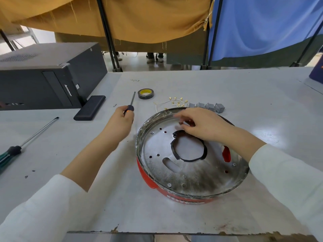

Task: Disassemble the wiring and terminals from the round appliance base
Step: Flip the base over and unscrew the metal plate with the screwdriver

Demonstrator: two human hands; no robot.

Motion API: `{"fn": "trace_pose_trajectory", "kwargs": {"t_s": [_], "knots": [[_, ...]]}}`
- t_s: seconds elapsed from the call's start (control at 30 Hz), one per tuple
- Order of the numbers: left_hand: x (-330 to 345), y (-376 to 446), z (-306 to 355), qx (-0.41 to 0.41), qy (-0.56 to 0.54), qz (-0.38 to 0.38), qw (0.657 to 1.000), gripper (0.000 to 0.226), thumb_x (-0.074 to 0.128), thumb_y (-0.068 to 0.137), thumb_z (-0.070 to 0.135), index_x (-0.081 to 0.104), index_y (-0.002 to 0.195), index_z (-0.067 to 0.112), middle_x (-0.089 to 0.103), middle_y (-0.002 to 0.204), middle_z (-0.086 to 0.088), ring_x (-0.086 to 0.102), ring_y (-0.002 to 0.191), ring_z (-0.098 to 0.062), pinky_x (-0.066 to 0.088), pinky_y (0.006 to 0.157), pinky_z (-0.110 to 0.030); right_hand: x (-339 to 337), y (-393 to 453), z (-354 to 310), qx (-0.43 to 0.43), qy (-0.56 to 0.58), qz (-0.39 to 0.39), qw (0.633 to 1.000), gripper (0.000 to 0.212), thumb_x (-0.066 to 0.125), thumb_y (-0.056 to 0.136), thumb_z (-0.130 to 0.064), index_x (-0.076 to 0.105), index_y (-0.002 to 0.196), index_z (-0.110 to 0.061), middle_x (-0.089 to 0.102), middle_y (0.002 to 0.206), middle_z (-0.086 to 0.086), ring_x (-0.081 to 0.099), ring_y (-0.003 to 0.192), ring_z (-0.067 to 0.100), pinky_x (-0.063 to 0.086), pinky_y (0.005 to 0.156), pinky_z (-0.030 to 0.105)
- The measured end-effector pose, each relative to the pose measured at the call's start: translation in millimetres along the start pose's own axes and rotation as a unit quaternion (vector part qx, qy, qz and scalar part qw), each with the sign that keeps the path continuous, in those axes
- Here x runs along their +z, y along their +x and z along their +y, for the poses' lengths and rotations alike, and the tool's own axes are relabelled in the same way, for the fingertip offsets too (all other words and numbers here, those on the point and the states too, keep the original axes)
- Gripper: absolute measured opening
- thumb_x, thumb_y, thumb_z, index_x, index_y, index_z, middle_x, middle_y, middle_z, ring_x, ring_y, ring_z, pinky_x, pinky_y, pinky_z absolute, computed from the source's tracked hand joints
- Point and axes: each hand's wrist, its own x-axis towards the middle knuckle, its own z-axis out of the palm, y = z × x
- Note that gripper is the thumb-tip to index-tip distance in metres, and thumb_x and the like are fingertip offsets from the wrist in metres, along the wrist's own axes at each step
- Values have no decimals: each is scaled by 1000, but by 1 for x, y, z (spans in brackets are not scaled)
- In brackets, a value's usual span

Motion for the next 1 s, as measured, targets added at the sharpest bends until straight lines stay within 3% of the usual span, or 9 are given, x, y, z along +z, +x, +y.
{"fn": "trace_pose_trajectory", "kwargs": {"t_s": [0.1, 0.2, 0.4, 0.6, 0.67, 0.73, 0.8, 0.9, 1.0], "knots": [[3, -27, 32, 61, 23, -7, 998, 16, 37, 99, 34, 44, 113, 33, 51, 77, 5, 45, 62, -10, 38, 50, -18, -4, 0, -2, -1, 83, 10, 997, 63, 57, 90, -28, 26, 144, -39, 56, 105, -17, 58, 90, 5, 48, 82, 27], [10, -54, 59, 110, 22, -55, 992, 15, 38, 99, 31, 47, 110, 34, 55, 80, 7, 48, 59, -5, 34, 42, -7, -10, 0, -9, -27, 116, 53, 991, 70, 60, 90, -30, 18, 142, -50, 48, 102, -18, 54, 77, 2, 45, 74, 17], [32, -81, 76, 127, 26, -131, 983, 44, 41, 97, 30, 34, 140, 26, 53, 84, 17, 49, 47, 12, 36, 44, -2, -17, -15, -22, -42, 101, 97, 989, 43, 54, 94, -27, 40, 133, -39, 50, 114, -7, 50, 95, 3, 47, 83, 27], [31, -89, 78, 184, -16, -147, 972, 62, 58, 86, 47, 30, 140, 33, 58, 99, 27, 60, 80, 9, 41, 60, 1, -21, -32, -28, -35, 80, 115, 989, 21, 49, 96, -24, 46, 115, -31, 55, 102, 0, 56, 88, 18, 49, 78, 44], [25, -88, 79, 214, -31, -133, 967, 62, 45, 83, 64, 36, 136, 35, 62, 98, 29, 57, 86, 15, 42, 67, -1, -26, -33, -29, -24, 142, 159, 977, 19, 53, 95, -17, 48, 110, -28, 59, 100, 4, 57, 90, 21, 48, 79, 39], [20, -76, 72, 233, 4, -73, 970, 47, 39, 91, 58, 44, 131, 35, 62, 107, 25, 54, 88, 16, 38, 68, 1, -33, -34, -30, -11, 197, 195, 961, 16, 57, 94, -19, 49, 105, -27, 59, 94, -4, 56, 85, 13, 44, 75, 25], [19, -59, 58, 210, 77, -14, 974, 36, 42, 97, 39, 48, 131, 27, 59, 121, 12, 54, 96, 5, 38, 75, -4, -37, -35, -32, 20, 232, 198, 952, 12, 58, 94, -25, 52, 105, -22, 59, 88, -6, 56, 77, 9, 41, 66, 16], [23, -41, 30, 104, 164, -23, 981, 37, 44, 97, 26, 46, 134, 19, 54, 133, -1, 52, 115, -20, 40, 93, -29, -41, -36, -34, 51, 244, 191, 950, 24, 55, 94, -32, 55, 109, -13, 62, 82, 4, 60, 69, 6, 41, 61, 18], [30, -34, 14, 59, 184, -48, 980, 38, 42, 98, 23, 45, 135, 15, 53, 133, -6, 51, 112, -21, 35, 86, -27, -49, -36, -40, 30, 256, 189, 948, 25, 52, 96, -34, 53, 110, -13, 59, 73, 1, 58, 62, 1, 39, 56, 10]]}}
